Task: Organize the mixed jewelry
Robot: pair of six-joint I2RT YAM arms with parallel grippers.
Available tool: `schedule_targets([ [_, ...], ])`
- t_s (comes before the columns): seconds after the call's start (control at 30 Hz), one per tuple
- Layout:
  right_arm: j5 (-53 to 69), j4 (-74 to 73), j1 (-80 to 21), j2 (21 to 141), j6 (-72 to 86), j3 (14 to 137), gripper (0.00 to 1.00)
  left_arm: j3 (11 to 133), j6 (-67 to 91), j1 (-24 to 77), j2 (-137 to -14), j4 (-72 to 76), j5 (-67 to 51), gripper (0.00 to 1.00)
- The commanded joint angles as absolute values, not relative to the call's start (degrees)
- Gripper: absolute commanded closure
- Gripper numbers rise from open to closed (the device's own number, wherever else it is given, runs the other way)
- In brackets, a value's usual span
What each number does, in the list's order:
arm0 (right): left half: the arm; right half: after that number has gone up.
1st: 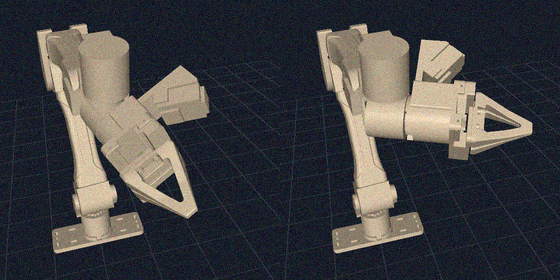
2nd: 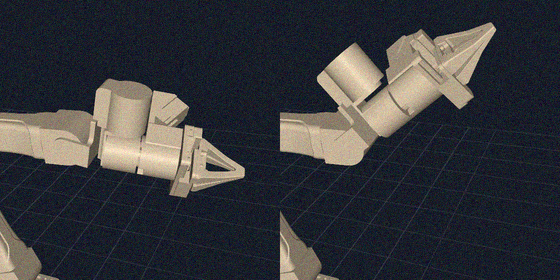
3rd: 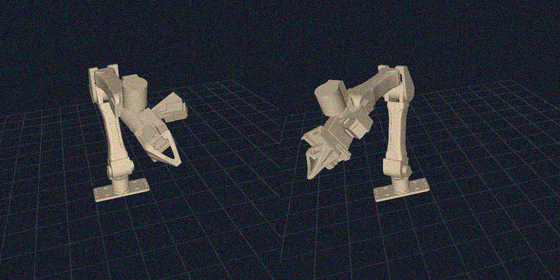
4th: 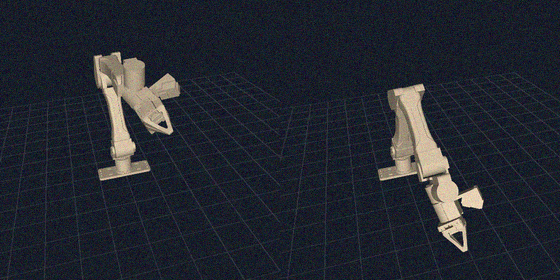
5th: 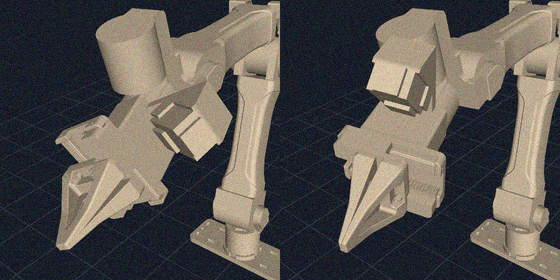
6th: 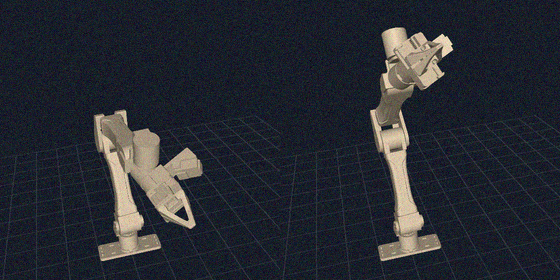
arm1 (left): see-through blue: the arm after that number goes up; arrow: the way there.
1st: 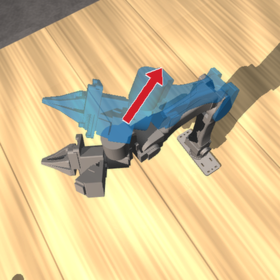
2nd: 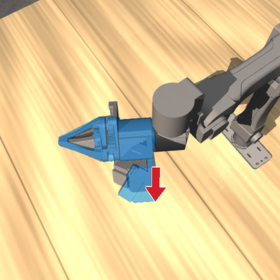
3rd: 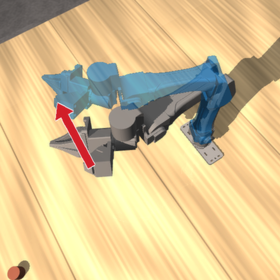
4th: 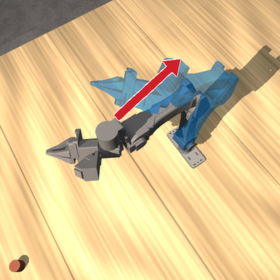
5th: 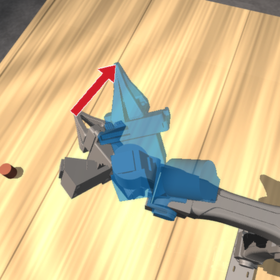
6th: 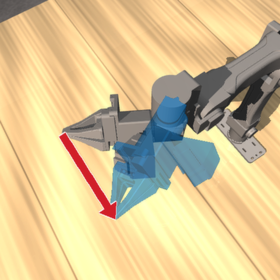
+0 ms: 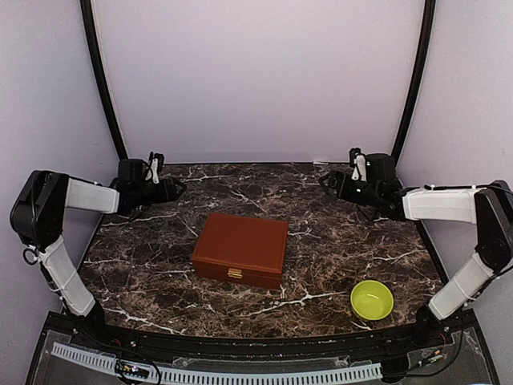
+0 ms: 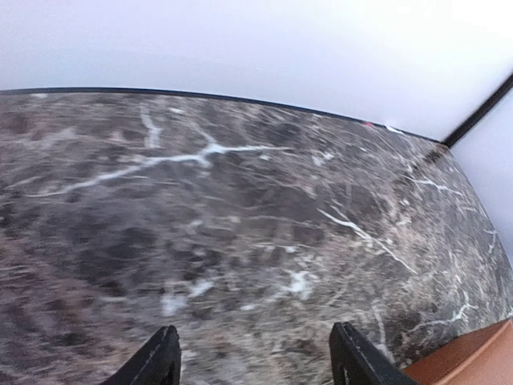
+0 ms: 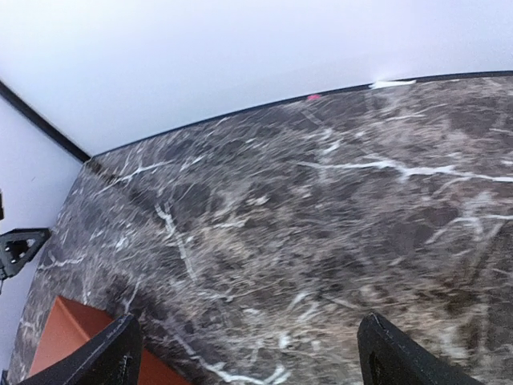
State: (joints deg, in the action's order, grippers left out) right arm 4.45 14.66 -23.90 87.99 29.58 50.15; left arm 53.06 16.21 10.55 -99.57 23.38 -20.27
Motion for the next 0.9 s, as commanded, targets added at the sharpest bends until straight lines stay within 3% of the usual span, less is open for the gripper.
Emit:
schedule_targets([
  [0.0,3.4,17.8,-15.1,80.2,26.3,42.5,0.05,47.2,13.1,1.9,-89.9,25.1,-18.4,0.34],
  [0.17,2.9,19.8,-3.9,70.2,23.6,33.4,0.05,33.5,13.9,-9.1,-77.5,27.8,-13.7,0.29],
  [0.33,-2.2,25.3,1.8,61.8,19.4,25.6,0.05,22.1,10.9,-10.1,-66.1,35.8,-7.2,0.2],
  [0.4,-5.7,28.5,1.9,58.7,17.3,22.3,0.06,17.1,9.0,-10.0,-64.0,40.0,-6.6,0.1],
  [0.63,-14.7,41.2,2.0,54.0,11.7,11.0,0.05,7.9,3.0,-9.9,-64.5,55.3,-8.5,0.06],
  [0.87,-13.8,44.5,2.0,56.2,11.4,9.6,0.06,8.0,4.2,-9.9,-66.7,56.2,-7.0,0.06],
])
